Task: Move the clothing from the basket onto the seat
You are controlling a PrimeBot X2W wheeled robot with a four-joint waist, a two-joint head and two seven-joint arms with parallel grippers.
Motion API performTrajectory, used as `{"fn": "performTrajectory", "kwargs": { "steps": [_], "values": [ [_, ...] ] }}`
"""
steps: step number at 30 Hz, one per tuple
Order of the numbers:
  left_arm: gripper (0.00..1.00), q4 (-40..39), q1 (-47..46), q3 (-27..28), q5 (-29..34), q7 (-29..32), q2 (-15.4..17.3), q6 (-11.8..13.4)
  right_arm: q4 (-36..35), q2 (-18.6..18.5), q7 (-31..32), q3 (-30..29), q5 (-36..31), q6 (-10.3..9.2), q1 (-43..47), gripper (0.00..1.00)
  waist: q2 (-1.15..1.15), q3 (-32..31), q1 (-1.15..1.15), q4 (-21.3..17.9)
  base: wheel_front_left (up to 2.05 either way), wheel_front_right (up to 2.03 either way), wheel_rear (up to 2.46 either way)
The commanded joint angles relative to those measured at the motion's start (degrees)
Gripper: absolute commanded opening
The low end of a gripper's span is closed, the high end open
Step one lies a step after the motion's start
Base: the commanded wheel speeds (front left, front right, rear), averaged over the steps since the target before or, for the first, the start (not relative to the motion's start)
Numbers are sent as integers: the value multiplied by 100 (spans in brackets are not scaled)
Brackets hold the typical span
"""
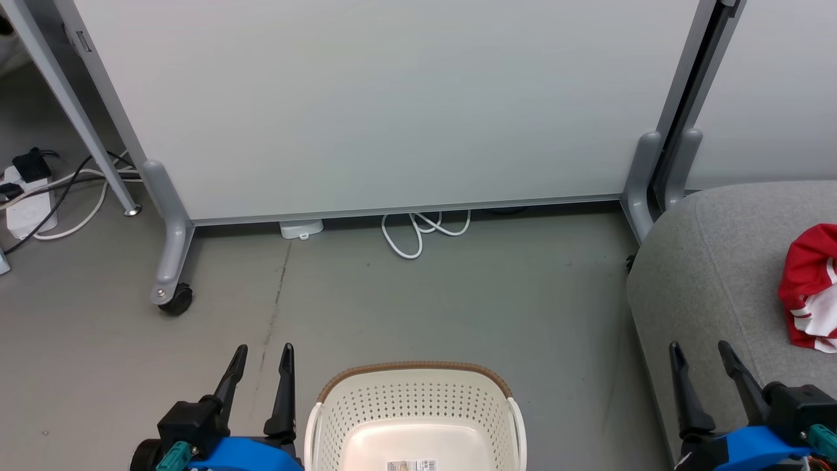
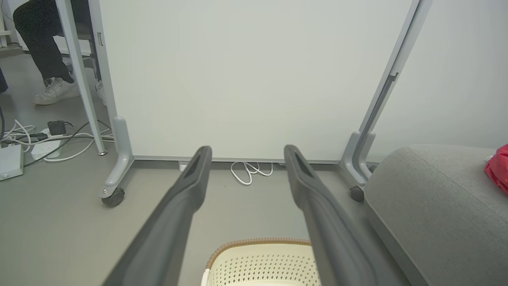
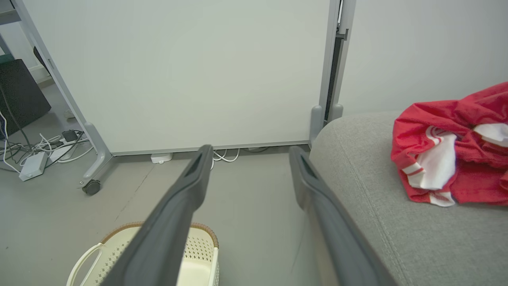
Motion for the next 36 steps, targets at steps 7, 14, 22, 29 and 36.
{"fn": "performTrajectory", "kwargs": {
  "steps": [7,14,22,29,36],
  "values": [
    [100,35,-13,-44,-5,-15,-12,-13,66,11,-23,76,98,1,9,100,-1,40,0,5,0,0,0],
    [0,228,144,-28,-22,17,-21,1,298,27,8,87,109,-1,33,0,-1,44,0,4,0,0,0],
    [0,467,329,24,-316,112,-48,1,619,69,99,80,403,-1,71,0,-1,48,1,-8,0,0,0],
    [0,350,248,158,-1040,303,-53,0,619,62,200,83,1198,-1,-27,0,-1,56,1,-39,0,0,0],
    [0,258,183,263,-1609,455,-57,-1,618,56,279,87,1825,-1,-107,0,-1,63,1,-65,0,0,0]
  ]
}}
